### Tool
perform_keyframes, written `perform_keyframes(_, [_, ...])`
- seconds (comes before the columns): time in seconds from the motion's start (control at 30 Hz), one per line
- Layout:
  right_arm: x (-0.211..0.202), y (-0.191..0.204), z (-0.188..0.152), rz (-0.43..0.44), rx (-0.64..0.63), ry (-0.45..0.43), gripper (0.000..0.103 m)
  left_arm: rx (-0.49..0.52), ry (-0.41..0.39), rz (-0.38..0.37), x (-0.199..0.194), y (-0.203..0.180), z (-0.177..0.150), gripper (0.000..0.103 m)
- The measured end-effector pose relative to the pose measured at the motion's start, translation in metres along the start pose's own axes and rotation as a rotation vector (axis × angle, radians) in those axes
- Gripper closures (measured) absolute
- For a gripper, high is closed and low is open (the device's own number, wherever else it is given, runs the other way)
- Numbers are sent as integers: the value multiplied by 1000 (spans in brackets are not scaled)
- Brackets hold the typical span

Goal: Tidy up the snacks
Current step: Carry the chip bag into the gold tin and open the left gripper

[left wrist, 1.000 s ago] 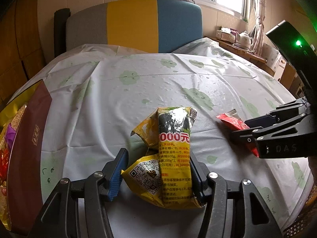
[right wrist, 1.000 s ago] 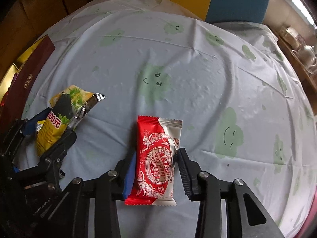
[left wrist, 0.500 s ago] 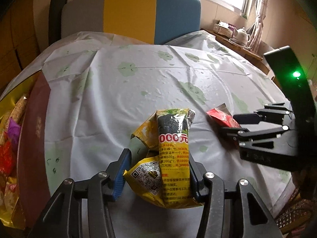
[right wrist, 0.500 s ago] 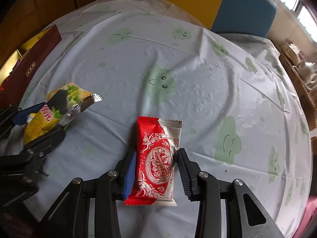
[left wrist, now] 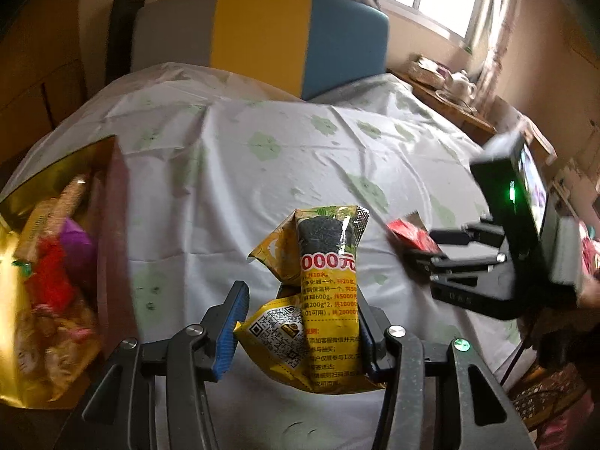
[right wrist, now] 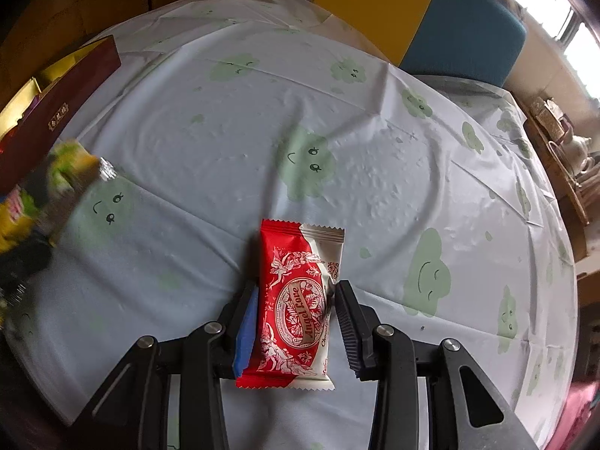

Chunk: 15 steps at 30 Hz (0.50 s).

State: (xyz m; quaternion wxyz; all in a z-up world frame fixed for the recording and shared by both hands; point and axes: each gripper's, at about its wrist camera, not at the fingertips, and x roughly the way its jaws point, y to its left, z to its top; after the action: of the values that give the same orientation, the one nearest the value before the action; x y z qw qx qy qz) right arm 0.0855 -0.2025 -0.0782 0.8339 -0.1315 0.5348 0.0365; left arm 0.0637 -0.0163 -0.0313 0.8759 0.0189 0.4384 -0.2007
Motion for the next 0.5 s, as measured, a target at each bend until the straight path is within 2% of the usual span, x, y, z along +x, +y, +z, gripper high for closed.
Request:
perform_keyframes(0.1, [-1, 2, -1, -6, -9, -2, 63, -41, -30, 30, -15, 14, 6, 51])
perform_keyframes(0.27, [0, 3, -1, -16, -23, -4, 63, -105, -62, 123, -34, 34, 10, 51])
perform_keyframes(0.5, [-1, 6, -1, -30, -44, -9, 63, -138, -88, 180, -47, 47, 9, 51])
